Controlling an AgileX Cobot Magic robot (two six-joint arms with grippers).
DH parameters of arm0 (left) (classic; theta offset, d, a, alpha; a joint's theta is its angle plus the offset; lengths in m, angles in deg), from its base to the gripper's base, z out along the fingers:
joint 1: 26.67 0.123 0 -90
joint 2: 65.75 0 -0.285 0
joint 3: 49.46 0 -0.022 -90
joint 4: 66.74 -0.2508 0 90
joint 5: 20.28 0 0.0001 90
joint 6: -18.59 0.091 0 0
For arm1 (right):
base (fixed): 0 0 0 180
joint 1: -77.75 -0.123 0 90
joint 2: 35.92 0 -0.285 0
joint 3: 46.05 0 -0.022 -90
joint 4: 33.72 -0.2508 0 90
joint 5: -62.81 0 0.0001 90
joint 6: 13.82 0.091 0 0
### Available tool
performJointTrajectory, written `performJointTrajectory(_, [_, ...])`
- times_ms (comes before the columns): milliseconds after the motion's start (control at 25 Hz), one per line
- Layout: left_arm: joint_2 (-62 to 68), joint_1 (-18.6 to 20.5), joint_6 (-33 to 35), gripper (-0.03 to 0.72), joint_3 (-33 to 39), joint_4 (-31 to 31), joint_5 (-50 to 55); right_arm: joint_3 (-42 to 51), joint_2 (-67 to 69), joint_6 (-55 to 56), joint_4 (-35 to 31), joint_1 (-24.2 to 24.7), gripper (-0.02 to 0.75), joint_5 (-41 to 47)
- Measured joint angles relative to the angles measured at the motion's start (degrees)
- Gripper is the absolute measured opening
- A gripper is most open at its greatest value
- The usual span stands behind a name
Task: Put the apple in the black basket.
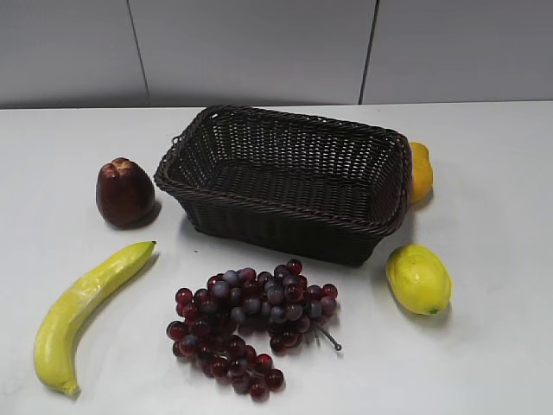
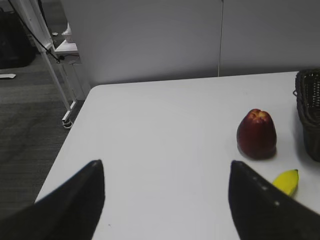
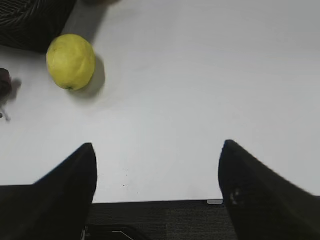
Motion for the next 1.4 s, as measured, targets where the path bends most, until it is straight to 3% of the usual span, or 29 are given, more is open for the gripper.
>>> performJointTrajectory(360, [22.3,0.0,0.0,0.558,-3.2,0.0,-19.0,0.0,0.0,0.0,0.0,0.0,0.573,0.0])
performJointTrajectory(560, [37.2,0.0,0.9,0.556,-10.3,0.0,-21.6,0.0,0.0,0.0,0.0,0.0,0.573,0.0])
performJointTrajectory(1000, [65.1,-0.8,2.2,0.547,-33.3,2.2,-13.5,0.0,0.0,0.0,0.0,0.0,0.573,0.0])
performJointTrajectory(1400, [87.2,-11.1,5.9,0.618,-46.6,5.8,1.7,0.0,0.0,0.0,0.0,0.0,0.573,0.0])
